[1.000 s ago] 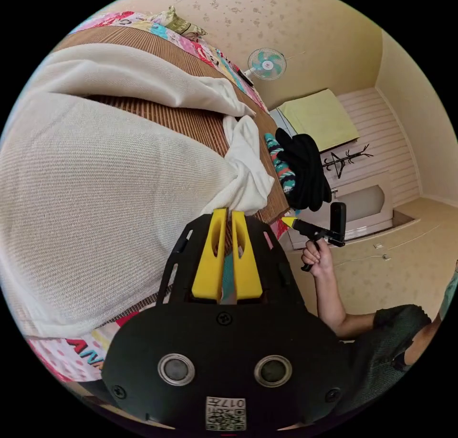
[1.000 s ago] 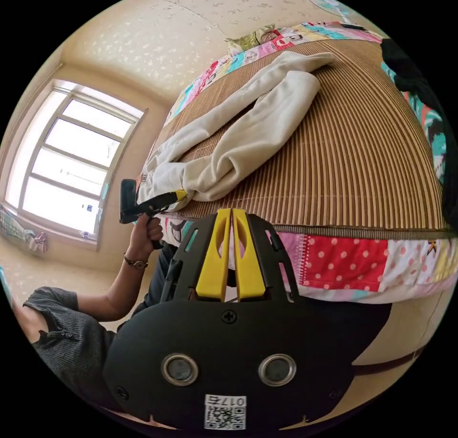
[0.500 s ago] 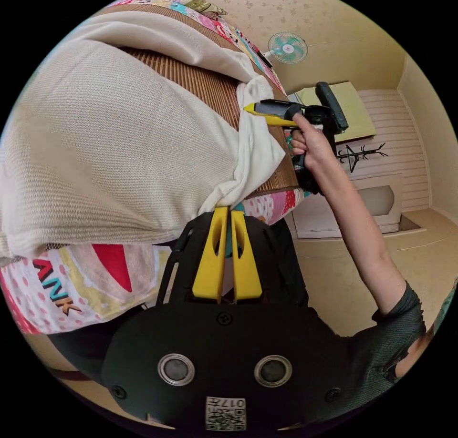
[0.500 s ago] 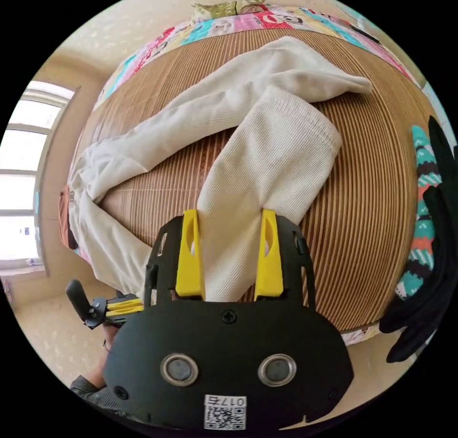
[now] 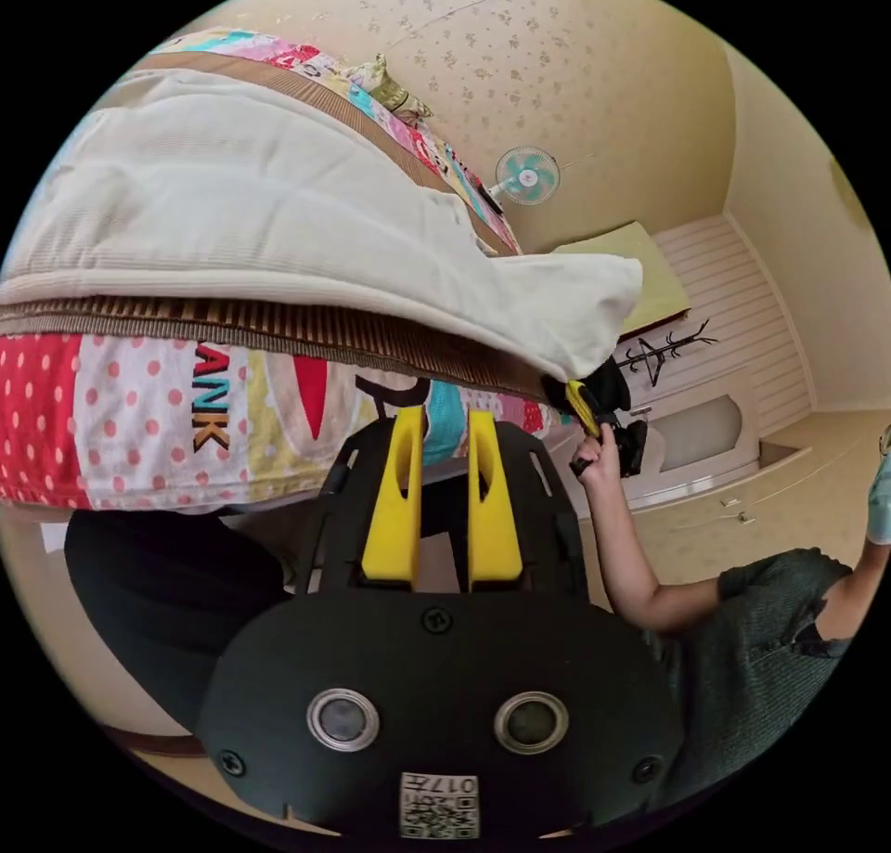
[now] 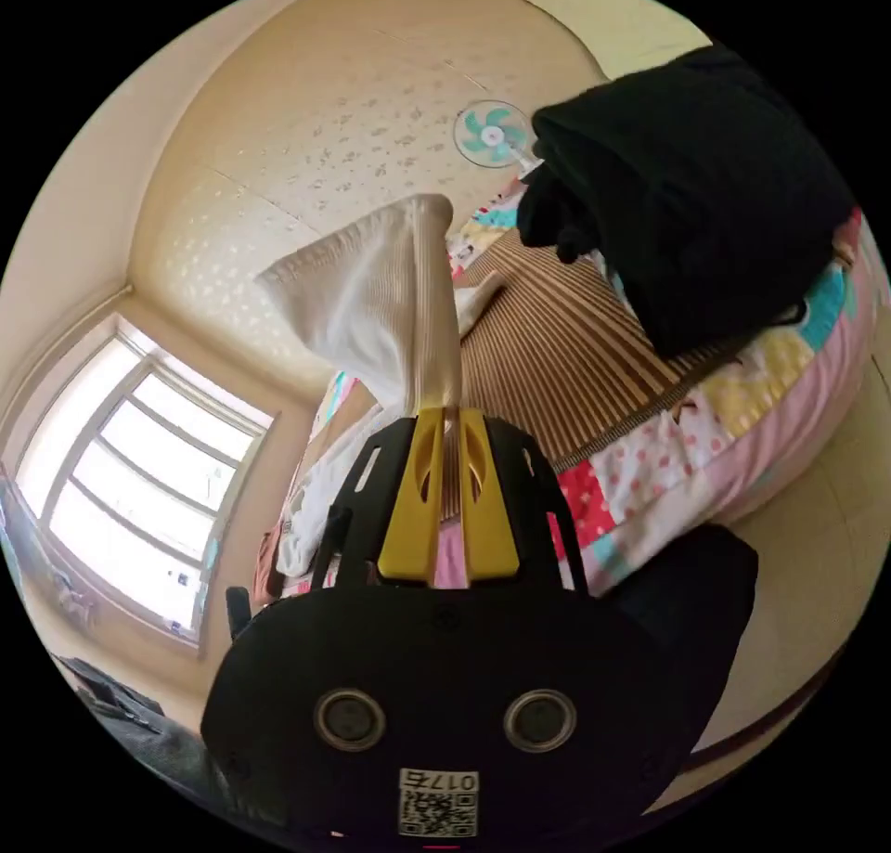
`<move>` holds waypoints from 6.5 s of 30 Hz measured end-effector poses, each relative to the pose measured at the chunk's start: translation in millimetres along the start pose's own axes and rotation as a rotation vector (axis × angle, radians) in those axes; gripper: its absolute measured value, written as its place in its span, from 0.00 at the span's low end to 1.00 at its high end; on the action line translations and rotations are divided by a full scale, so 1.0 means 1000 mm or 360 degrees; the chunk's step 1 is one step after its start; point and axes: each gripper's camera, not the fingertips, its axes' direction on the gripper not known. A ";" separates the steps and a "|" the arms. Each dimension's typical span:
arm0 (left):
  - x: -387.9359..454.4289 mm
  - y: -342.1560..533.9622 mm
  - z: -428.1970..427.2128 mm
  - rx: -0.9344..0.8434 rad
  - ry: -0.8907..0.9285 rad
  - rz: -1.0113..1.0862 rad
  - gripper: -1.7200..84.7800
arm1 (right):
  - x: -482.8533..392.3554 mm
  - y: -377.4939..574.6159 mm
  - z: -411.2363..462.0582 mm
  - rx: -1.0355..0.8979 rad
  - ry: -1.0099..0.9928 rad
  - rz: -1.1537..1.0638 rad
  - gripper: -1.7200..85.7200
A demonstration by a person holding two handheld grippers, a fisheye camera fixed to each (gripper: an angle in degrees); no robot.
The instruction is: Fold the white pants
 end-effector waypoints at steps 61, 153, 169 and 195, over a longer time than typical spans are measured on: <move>-0.070 -0.076 -0.123 -0.0037 -0.0814 -0.0182 0.04 | -0.166 0.035 0.470 -0.0687 0.1596 -0.1588 0.03; 0.048 -0.348 -0.150 0.0201 -0.1177 -0.0314 0.25 | -0.201 0.193 0.213 -0.1092 -0.0538 -0.0575 0.03; -0.035 -0.082 -0.350 0.1372 0.0380 -0.0454 0.08 | -0.116 0.033 0.109 -0.0402 -0.0404 -0.0060 0.13; 0.010 -0.049 -0.383 0.1134 -0.0220 -0.0796 0.19 | -0.032 -0.072 -0.034 -0.0105 -0.0127 0.0423 0.05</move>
